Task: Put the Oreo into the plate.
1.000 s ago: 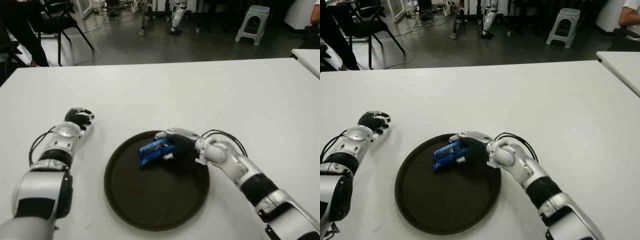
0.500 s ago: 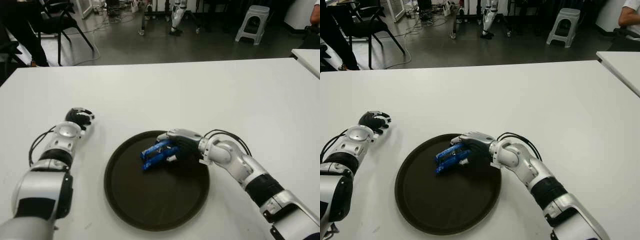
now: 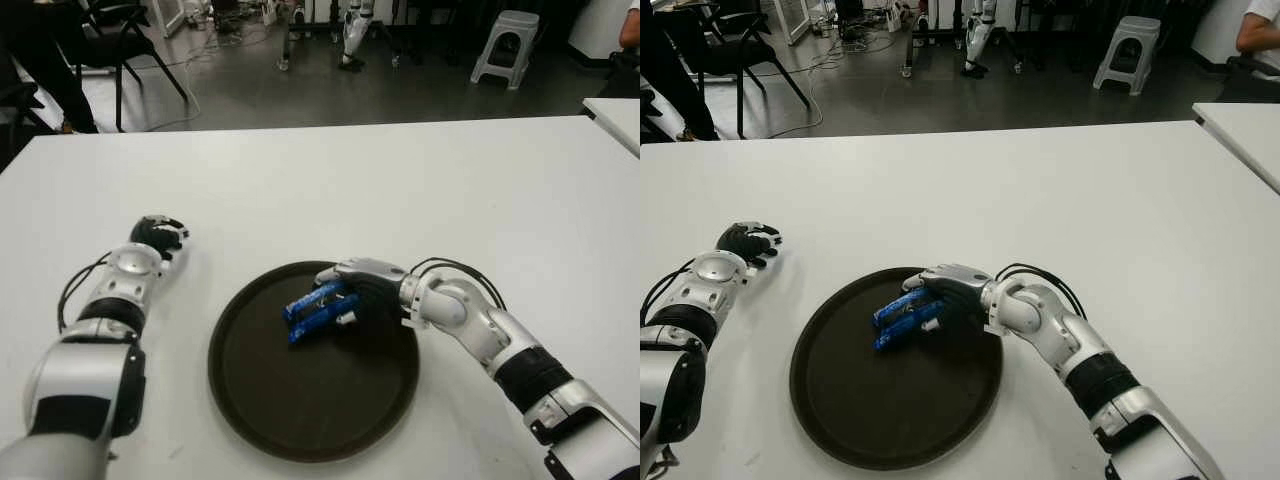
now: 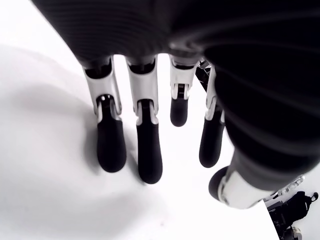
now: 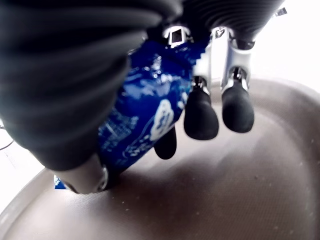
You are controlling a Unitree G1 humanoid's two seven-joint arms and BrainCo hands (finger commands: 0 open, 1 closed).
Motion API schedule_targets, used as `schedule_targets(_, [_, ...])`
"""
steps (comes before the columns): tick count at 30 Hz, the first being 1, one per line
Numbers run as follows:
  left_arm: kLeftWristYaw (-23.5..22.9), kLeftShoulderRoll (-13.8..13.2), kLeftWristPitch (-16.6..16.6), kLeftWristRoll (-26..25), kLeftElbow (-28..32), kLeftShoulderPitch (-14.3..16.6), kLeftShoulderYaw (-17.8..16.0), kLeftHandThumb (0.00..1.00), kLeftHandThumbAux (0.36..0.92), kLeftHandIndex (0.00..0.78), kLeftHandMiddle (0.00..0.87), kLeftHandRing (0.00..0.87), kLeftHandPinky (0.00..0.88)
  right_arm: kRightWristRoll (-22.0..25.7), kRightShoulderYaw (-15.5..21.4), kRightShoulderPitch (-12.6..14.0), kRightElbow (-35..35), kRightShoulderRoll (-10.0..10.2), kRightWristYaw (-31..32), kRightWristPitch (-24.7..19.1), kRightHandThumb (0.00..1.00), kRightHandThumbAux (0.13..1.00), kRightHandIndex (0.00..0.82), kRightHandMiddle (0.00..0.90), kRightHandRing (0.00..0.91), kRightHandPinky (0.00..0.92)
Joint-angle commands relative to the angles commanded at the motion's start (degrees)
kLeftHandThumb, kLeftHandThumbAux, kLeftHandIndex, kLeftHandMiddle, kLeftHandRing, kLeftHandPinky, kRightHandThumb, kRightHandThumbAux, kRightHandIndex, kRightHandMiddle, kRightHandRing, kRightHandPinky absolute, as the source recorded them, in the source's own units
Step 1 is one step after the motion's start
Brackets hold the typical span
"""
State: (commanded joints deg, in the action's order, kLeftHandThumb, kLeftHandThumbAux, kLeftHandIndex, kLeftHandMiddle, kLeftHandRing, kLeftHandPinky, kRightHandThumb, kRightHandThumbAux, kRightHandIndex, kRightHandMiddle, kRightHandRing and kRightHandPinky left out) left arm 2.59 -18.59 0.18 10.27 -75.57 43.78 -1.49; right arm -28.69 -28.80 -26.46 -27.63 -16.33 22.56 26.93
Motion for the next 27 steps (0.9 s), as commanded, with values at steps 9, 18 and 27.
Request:
schedule_targets(9, [0.1,0.0,0.1,0.2,0.0,0.0,0.2,0.670,0.732,0.397,0.129,0.150,0.149,0.7,0.3,0.2,0.0,0.0,0.0,0.7,0.688,0.733,0.433,0.779,0.775,0.753])
schedule_targets(18, [0.1,0.0,0.8,0.5,0.0,0.3,0.8,0.670,0.731,0.397,0.124,0.147,0.141,0.6,0.2,-0.1,-1.2,0.1,0.0,1.4,0.685,0.736,0.433,0.773,0.770,0.743])
schedule_targets(27, [0.1,-0.1,0.8,0.3,-0.1,0.2,0.6,0.670,0.730,0.397,0.131,0.159,0.155,0.2,-0.2,-0.2,-2.1,0.2,-0.4,2.4,0.687,0.734,0.433,0.778,0.776,0.752])
